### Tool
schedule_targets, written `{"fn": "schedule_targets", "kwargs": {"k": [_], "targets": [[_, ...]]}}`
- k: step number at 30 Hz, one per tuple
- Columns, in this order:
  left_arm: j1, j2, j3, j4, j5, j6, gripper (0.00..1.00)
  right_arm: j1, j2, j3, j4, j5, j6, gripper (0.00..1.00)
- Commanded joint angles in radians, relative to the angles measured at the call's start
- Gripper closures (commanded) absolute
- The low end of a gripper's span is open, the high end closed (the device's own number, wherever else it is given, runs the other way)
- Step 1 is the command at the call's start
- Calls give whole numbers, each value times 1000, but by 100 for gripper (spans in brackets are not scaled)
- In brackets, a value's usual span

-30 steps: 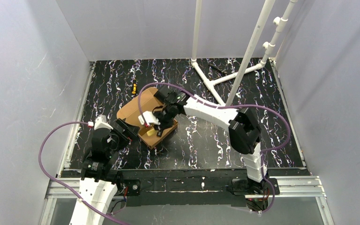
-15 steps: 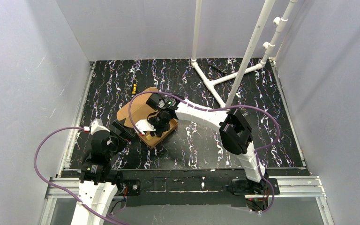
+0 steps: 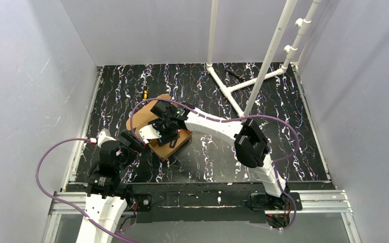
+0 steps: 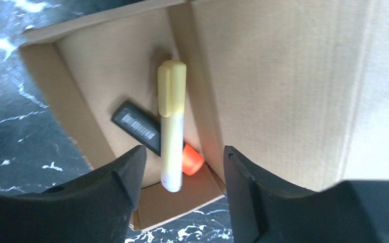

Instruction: Fold the paper box

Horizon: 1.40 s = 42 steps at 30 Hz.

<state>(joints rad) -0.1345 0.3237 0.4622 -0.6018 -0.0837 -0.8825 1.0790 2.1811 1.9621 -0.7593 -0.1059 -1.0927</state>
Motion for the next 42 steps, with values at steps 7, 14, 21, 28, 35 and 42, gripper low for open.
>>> {"fn": "schedule_targets", "kwargs": {"k": [7,14,21,28,35,42], "targets": [[3,64,-52,295,83,116,2,-112,-363,-301,122,-190,354,2],[3,280,-77,499,82,131,8,-300,-546,-690,188,-608,419,2],[3,456,-28,570,44,228,28,-362,-565,-777,287,-636,447,2],[3,640,63,666,116,405,95,-408,-582,-786,299,-618,456,2],[3,849,204,799,430,647,100,-511,-646,-837,317,-674,406,2],[3,1095,363,830,754,751,100,-557,-669,-882,420,-603,479,4]]}}
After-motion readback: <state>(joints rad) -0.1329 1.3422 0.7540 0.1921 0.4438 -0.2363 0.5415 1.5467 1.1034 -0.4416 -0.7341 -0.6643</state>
